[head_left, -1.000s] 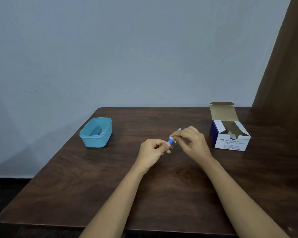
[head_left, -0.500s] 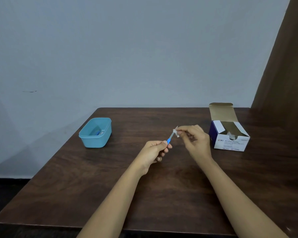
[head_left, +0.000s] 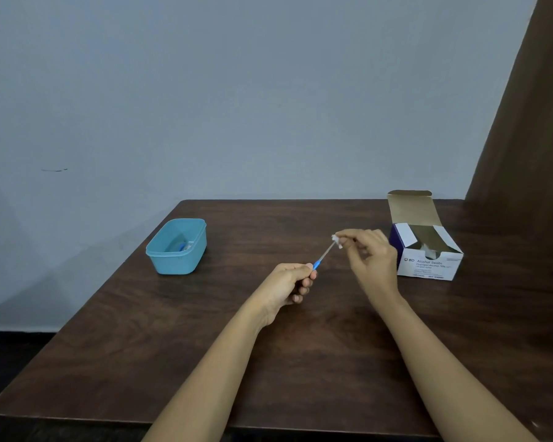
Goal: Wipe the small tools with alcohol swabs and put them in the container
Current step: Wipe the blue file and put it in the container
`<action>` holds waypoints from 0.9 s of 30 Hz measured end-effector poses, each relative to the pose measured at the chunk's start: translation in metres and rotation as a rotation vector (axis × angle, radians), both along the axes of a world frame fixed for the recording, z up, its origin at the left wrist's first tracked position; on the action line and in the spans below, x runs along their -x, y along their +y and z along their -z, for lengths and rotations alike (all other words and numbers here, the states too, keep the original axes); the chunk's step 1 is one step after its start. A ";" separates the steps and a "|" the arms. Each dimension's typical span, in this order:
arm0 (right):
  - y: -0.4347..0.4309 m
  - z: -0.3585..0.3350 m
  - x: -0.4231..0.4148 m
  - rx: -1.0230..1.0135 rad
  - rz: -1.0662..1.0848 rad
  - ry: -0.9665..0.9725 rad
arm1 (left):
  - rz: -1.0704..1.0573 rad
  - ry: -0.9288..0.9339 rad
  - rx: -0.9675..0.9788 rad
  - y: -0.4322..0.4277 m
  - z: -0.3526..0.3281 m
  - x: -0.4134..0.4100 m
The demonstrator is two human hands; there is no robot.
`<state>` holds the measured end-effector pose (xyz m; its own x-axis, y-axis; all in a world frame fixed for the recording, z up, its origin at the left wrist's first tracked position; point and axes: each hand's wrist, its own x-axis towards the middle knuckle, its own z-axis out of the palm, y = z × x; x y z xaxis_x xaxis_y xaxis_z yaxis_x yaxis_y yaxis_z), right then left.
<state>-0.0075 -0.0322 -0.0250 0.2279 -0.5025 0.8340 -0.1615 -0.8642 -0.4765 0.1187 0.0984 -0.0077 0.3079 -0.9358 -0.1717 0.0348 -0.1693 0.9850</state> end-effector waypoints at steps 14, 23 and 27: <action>-0.006 0.002 0.001 0.051 -0.019 0.083 | 0.042 0.019 0.015 0.001 -0.001 0.001; -0.002 -0.003 -0.001 -0.624 -0.174 -0.167 | -0.168 0.014 0.082 0.000 0.001 -0.001; 0.004 -0.005 -0.004 -0.751 -0.248 -0.172 | -0.232 0.016 0.119 0.000 0.001 -0.002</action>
<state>-0.0037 -0.0279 -0.0198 0.3055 -0.8942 0.3273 0.1211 -0.3045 -0.9448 0.1203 0.0983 -0.0088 0.5152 -0.8541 -0.0714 0.0748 -0.0382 0.9965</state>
